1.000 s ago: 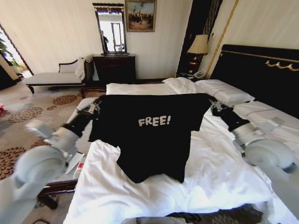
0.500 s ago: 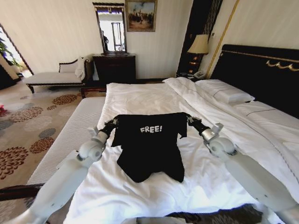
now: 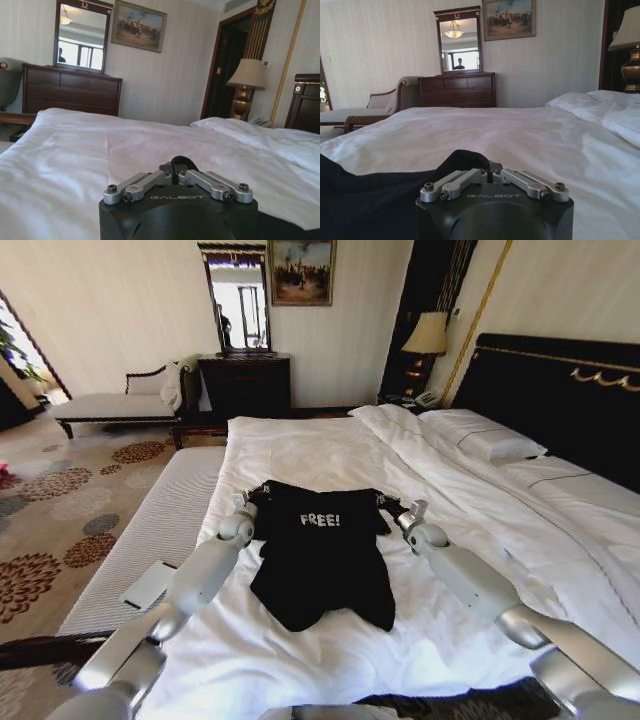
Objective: Fold the clothes on the bed.
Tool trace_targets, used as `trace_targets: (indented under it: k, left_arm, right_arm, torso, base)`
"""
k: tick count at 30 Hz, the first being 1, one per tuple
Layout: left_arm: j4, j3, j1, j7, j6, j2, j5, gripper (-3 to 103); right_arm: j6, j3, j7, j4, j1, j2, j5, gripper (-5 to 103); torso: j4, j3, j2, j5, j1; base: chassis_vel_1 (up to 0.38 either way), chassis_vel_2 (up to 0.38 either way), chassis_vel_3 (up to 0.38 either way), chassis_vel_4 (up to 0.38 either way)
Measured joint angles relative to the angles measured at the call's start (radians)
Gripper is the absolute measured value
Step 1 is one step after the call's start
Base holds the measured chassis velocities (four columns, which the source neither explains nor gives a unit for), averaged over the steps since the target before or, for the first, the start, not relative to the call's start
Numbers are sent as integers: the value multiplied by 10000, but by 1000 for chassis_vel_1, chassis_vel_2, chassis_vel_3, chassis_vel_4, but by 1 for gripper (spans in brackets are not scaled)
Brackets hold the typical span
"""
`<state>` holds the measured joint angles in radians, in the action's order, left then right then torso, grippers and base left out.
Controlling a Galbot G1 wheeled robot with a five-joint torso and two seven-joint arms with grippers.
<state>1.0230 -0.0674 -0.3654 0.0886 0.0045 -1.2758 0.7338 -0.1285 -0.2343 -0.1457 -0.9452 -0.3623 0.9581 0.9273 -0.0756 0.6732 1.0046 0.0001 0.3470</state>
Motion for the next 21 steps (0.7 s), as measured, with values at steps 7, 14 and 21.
trace_targets:
  k: [7, 14, 21]
  left_arm:
    - [-2606, 338, 843, -417, -735, -1336, -894, 0]
    - [-3989, 900, 1206, -533, -1188, -1871, -1547, 0]
    - [-4827, 1487, 1542, -495, -1489, -2153, -1971, 0]
  right_arm:
    - [-437, -410, -538, 2582, 1254, 1052, -346, 0]
    - [-752, -533, -861, 4107, 1910, 2304, -797, 0]
    - [-943, -399, -827, 5158, 2274, 3109, -1261, 0]
  torso:
    - [1, -2, 2, 0, -2]
    - [4, -1, 1, -1, -1]
    - [7, -2, 2, -2, -3]
  base:
    - [0, 0, 0, 0]
    - [0, 0, 0, 0]
    - [0, 0, 0, 0]
